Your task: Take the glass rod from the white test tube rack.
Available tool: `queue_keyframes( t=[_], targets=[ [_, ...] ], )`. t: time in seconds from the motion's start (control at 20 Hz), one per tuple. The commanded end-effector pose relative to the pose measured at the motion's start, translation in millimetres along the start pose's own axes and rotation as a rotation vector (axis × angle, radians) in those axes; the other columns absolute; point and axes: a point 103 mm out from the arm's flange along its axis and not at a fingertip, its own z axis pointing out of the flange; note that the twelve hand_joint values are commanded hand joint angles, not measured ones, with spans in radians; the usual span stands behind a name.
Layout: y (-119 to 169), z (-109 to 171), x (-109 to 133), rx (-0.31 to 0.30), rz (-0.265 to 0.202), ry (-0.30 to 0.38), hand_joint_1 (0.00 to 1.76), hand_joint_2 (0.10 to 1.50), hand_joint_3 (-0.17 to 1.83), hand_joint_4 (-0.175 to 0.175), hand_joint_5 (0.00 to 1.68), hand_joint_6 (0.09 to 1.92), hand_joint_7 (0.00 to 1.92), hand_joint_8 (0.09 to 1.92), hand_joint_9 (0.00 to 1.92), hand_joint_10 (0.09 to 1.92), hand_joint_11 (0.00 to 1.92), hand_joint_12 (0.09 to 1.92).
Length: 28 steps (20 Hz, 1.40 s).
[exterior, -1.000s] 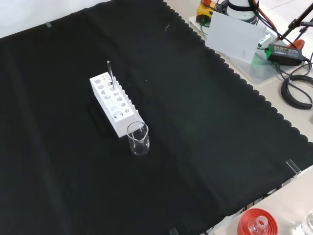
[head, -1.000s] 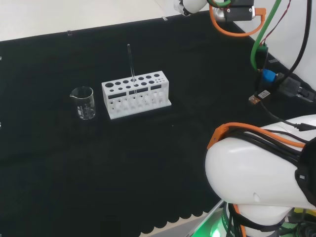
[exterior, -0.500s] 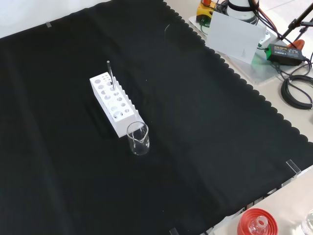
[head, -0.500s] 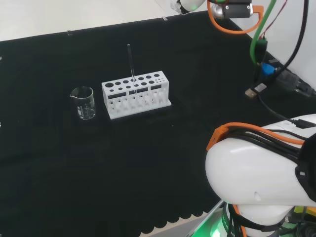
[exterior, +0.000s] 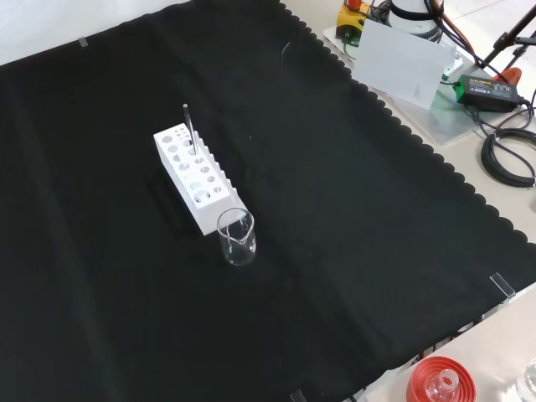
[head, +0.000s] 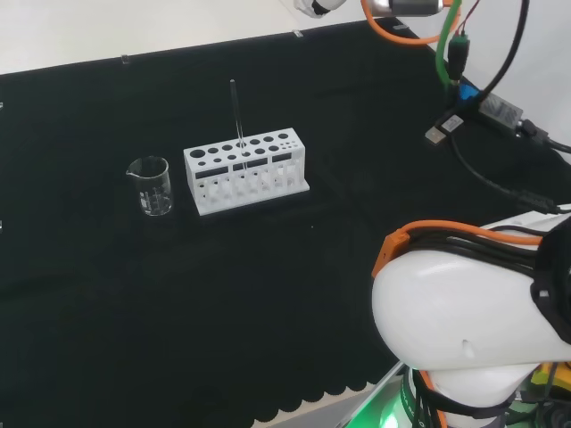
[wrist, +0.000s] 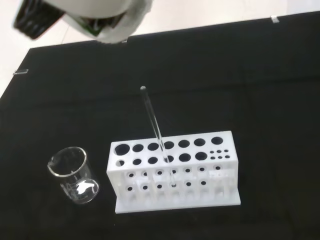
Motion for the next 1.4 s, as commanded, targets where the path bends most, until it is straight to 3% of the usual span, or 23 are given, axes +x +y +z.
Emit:
queue_keyframes(
  t=[0.05,0.8,1.0,1.4],
  targets=[
    [16,4,8,0.023,-0.022,0.012,0.9,0.54,0.8,-0.035,0.26,0.14,0.12,0.84,0.32,0.91,0.36,1.39],
    [59,20,26,0.081,-0.088,0.03,0.9,0.55,0.79,-0.038,0.34,0.16,0.2,0.85,0.37,0.92,0.4,1.38],
    [70,25,29,0.115,-0.065,0.009,0.9,0.56,0.78,-0.037,0.34,0.17,0.21,0.84,0.37,0.92,0.41,1.37],
    [96,39,47,0.137,-0.119,0.032,0.9,0.56,0.78,-0.035,0.34,0.17,0.21,0.84,0.38,0.92,0.42,1.37]
  ],
)
